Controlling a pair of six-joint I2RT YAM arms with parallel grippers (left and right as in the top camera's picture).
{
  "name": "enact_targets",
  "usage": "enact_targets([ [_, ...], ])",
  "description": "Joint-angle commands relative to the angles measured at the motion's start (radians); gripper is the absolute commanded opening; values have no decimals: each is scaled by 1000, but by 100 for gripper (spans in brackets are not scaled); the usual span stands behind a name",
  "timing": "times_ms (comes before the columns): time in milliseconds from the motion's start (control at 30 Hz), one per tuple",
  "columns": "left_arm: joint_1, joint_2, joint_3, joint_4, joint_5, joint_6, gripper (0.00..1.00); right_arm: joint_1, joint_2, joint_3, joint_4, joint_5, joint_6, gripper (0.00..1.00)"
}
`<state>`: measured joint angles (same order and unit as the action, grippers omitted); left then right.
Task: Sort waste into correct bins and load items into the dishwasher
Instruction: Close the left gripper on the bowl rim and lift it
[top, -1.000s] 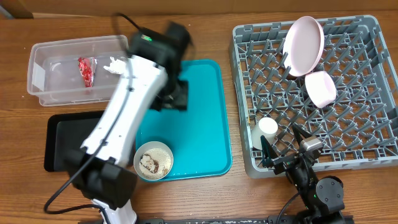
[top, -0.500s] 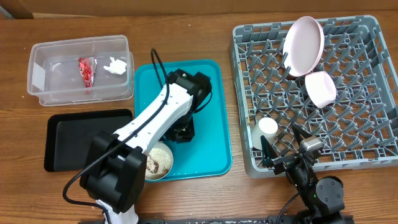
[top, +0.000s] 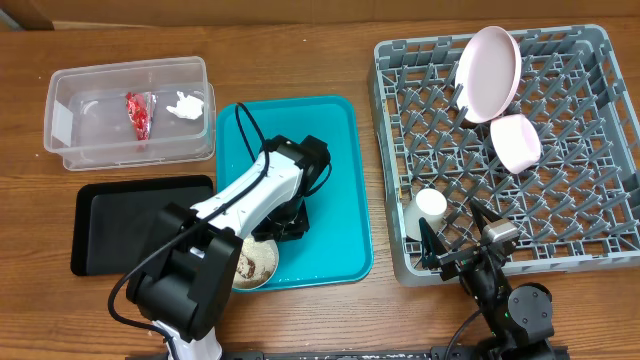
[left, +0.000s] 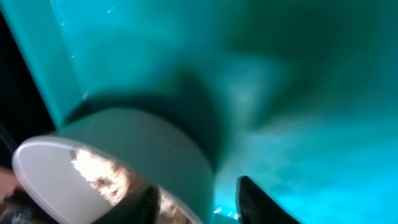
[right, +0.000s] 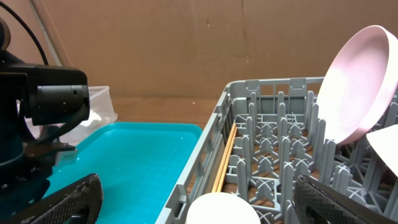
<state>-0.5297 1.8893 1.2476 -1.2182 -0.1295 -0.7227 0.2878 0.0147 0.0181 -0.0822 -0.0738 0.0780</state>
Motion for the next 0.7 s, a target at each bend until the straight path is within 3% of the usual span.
enact_targets([
  [0,-1,6,-43,50,7,-6,31,-5,-8,-10,5,5,5,100],
  [100,-1,6,-91,101,7,6,25,-5,-8,-10,5,5,5,100],
  [167,-1,6,-110,112,17,20,4,-5,-8,-10,5,5,4,100],
  [300,2,5,-91,92,15,47,4,-5,-8,-10,5,4,4,100],
  [433,25,-19,20,-31,15,51,4,-5,-8,-10,5,5,4,100],
  [667,106,-158,110,-123,46,97,4,-5,-8,-10,5,5,4,100],
])
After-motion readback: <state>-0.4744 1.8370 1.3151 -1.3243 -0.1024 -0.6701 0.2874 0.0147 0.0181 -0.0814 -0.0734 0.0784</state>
